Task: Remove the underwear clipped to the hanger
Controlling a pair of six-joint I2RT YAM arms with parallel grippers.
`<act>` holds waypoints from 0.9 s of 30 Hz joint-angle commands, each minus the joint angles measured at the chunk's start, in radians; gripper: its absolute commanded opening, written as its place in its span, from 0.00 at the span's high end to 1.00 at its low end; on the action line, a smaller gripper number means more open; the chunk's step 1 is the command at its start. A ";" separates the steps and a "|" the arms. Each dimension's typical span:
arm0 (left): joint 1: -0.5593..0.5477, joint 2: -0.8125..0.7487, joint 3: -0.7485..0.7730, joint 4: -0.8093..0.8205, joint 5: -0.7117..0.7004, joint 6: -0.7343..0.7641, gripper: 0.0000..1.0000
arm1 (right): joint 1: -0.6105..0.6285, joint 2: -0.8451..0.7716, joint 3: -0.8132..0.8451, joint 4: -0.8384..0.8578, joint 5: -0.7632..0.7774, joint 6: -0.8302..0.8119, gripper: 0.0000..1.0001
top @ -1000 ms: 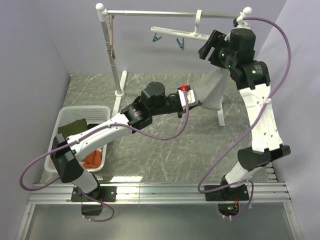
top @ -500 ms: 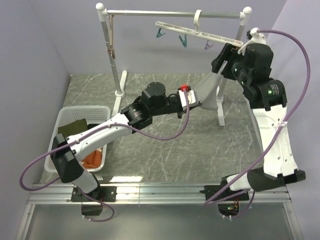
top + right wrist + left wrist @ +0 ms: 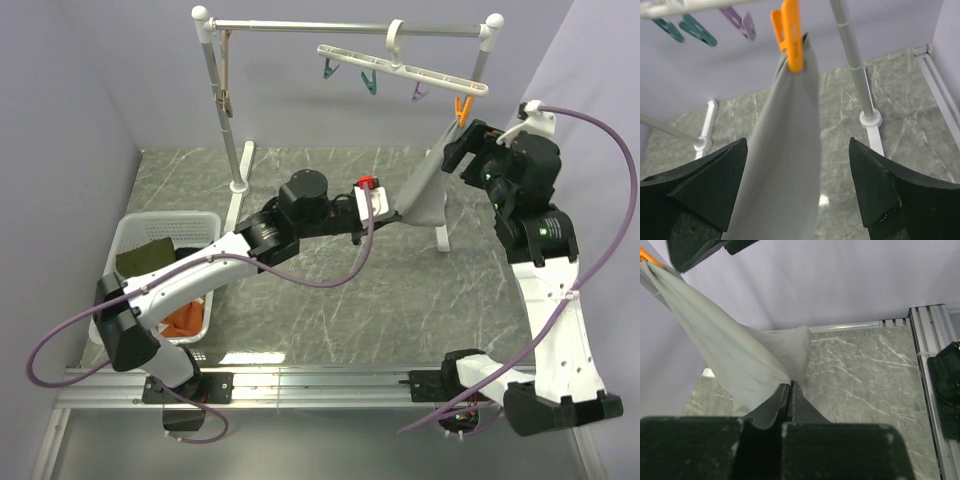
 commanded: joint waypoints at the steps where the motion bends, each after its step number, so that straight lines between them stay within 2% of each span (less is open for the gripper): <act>1: -0.004 -0.103 -0.034 0.001 0.003 -0.025 1.00 | -0.072 -0.058 -0.066 0.212 -0.204 0.039 0.11; 3: -0.005 -0.140 -0.067 -0.007 -0.014 -0.027 1.00 | -0.109 -0.080 -0.097 0.256 -0.379 0.044 0.10; 5: -0.005 -0.176 -0.082 -0.020 -0.025 -0.030 1.00 | -0.120 -0.095 -0.127 0.301 -0.463 0.052 0.09; 6: -0.004 -0.189 -0.096 -0.020 -0.036 -0.030 1.00 | -0.129 -0.098 -0.138 0.316 -0.556 0.055 0.08; 11: -0.004 -0.284 -0.153 -0.057 -0.079 -0.036 1.00 | -0.140 -0.104 -0.182 0.381 -0.768 0.073 0.07; 13: -0.005 -0.308 -0.179 -0.077 -0.103 -0.036 1.00 | -0.144 -0.113 -0.227 0.466 -0.912 0.088 0.07; 16: -0.005 -0.360 -0.211 -0.103 -0.131 -0.037 1.00 | -0.149 -0.132 -0.255 0.542 -1.021 0.124 0.06; 22: -0.004 -0.460 -0.242 -0.141 -0.207 -0.045 1.00 | -0.147 -0.184 -0.268 0.519 -1.054 0.073 0.06; 24: -0.004 -0.477 -0.243 -0.161 -0.243 -0.042 1.00 | -0.147 -0.204 -0.284 0.507 -0.949 0.072 0.07; 25: -0.004 -0.492 -0.245 -0.163 -0.255 -0.040 1.00 | -0.147 -0.230 -0.285 0.452 -0.840 0.055 0.07; 26: -0.005 -0.502 -0.251 -0.163 -0.267 -0.040 1.00 | -0.147 -0.247 -0.297 0.432 -0.666 0.046 0.07; 27: -0.005 -0.509 -0.254 -0.162 -0.292 -0.042 1.00 | -0.147 -0.271 -0.343 0.445 -0.570 0.041 0.07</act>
